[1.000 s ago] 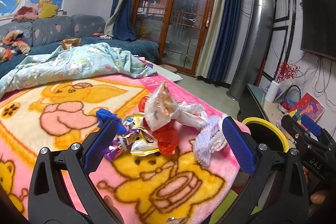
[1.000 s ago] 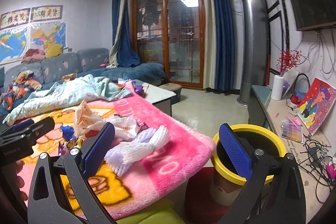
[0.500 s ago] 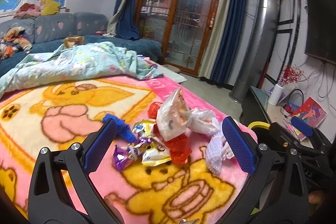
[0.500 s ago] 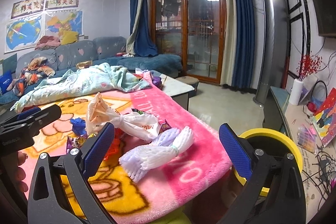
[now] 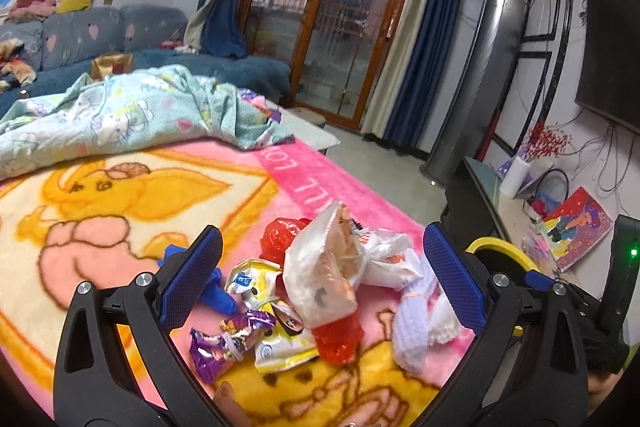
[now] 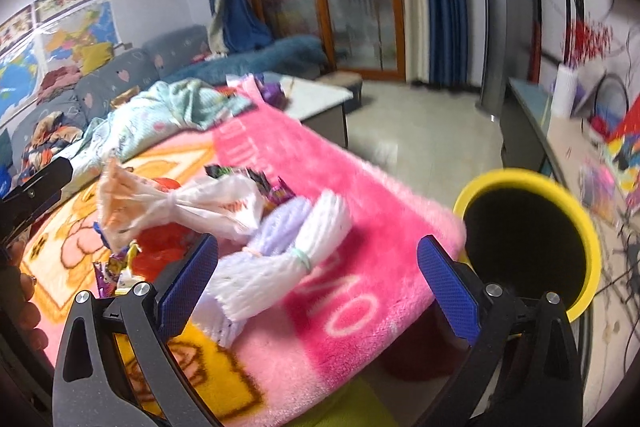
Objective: Collect trash
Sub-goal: 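Grasp the clear plastic bag with the left tool while the right tool grasps the white foam net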
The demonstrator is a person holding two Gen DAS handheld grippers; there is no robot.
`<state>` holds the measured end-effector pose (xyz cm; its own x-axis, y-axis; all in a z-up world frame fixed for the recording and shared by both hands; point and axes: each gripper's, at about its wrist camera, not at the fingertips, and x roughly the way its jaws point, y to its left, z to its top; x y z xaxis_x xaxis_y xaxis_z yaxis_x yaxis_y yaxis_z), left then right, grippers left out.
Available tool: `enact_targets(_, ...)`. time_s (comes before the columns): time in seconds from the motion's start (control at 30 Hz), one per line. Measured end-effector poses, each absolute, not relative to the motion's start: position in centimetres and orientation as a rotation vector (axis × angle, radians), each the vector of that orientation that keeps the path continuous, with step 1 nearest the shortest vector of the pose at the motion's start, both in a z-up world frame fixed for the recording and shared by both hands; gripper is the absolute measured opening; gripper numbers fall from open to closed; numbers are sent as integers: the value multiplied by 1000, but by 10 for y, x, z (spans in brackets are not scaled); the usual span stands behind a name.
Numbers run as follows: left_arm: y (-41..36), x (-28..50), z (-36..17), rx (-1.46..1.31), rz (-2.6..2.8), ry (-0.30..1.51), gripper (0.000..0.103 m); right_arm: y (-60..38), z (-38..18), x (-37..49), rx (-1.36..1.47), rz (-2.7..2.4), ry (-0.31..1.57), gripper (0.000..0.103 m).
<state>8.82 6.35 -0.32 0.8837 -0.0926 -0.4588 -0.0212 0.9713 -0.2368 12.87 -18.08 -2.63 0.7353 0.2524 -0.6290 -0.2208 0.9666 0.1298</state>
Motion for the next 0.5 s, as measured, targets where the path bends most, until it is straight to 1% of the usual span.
enact_targets(0.17, 63, 108, -17, -207, -41, 553, 92, -179, -39, 152, 74, 263, 770, 95)
enact_targets(0.3, 67, 119, -27, -217, -38, 600, 92, -177, -49, 170, 113, 280, 833, 86)
enact_targets(0.43, 71, 126, -36, -256, -45, 636, 92, -173, -60, 183, 141, 297, 895, 80)
enact_targets(0.5, 71, 128, -39, -267, -55, 647, 87, -173, -65, 185, 152, 301, 914, 72)
